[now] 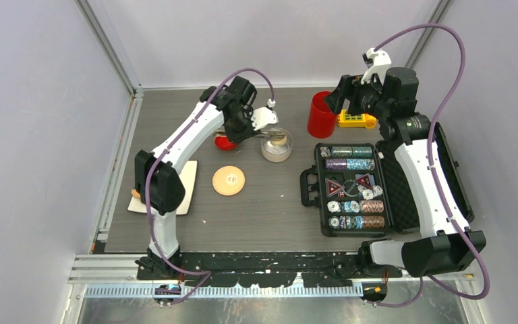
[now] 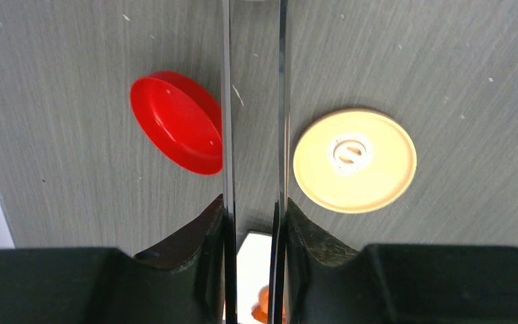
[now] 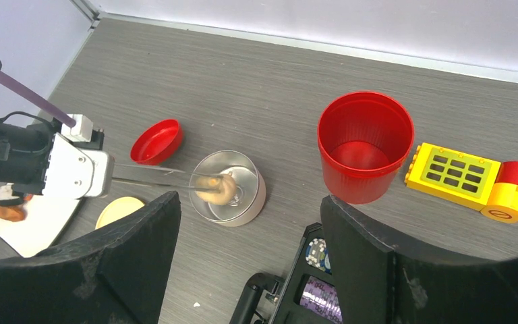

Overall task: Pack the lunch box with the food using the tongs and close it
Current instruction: Place the fake food in the packing box.

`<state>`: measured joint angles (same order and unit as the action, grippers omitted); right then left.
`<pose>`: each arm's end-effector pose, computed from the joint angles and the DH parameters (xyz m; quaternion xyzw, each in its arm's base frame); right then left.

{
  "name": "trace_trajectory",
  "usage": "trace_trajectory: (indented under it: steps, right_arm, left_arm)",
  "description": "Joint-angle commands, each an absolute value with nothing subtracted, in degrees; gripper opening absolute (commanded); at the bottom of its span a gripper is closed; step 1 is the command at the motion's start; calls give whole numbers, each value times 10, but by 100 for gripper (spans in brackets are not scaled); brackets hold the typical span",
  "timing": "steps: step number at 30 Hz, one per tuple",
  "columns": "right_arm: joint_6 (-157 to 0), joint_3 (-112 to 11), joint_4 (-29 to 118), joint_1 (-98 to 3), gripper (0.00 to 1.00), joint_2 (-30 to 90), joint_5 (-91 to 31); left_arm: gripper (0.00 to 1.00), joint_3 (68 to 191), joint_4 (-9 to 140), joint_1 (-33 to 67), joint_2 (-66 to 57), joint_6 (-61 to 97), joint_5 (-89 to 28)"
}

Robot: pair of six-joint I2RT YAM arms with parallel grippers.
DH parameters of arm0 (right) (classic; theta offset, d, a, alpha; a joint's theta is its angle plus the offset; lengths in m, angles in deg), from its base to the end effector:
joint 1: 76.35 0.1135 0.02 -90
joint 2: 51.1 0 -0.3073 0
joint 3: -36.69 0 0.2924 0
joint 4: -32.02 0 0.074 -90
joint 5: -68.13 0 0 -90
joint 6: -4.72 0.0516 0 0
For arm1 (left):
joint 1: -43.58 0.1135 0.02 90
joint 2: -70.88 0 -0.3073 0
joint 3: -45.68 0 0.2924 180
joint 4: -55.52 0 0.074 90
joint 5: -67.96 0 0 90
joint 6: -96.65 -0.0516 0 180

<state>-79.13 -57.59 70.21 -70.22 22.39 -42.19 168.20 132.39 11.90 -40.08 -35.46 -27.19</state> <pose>0.3191 0.0523 0.4753 -0.1043 0.7933 0.2037 0.5642 0.3965 -0.2501 0.3451 0.5936 0.7747 -0.0243 0.2167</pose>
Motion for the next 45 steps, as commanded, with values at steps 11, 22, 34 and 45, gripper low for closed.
trace_trajectory:
  steps: [11,22,34,45]
  right_arm:
    - [-800,-577,687,-709,80,224,-445]
    - [-803,-571,692,-709,80,223,-449]
    - [-809,-572,693,-708,80,230,-449]
    - [-810,-579,696,-709,80,235,-450]
  left_arm:
    - [32,1834,1493,119,-472,-377,-258]
    - [35,1844,1477,115,-502,-371,-235]
    - [42,1842,1470,113,-517,-379,-232]
    - [49,1839,1473,114,-498,-373,-238]
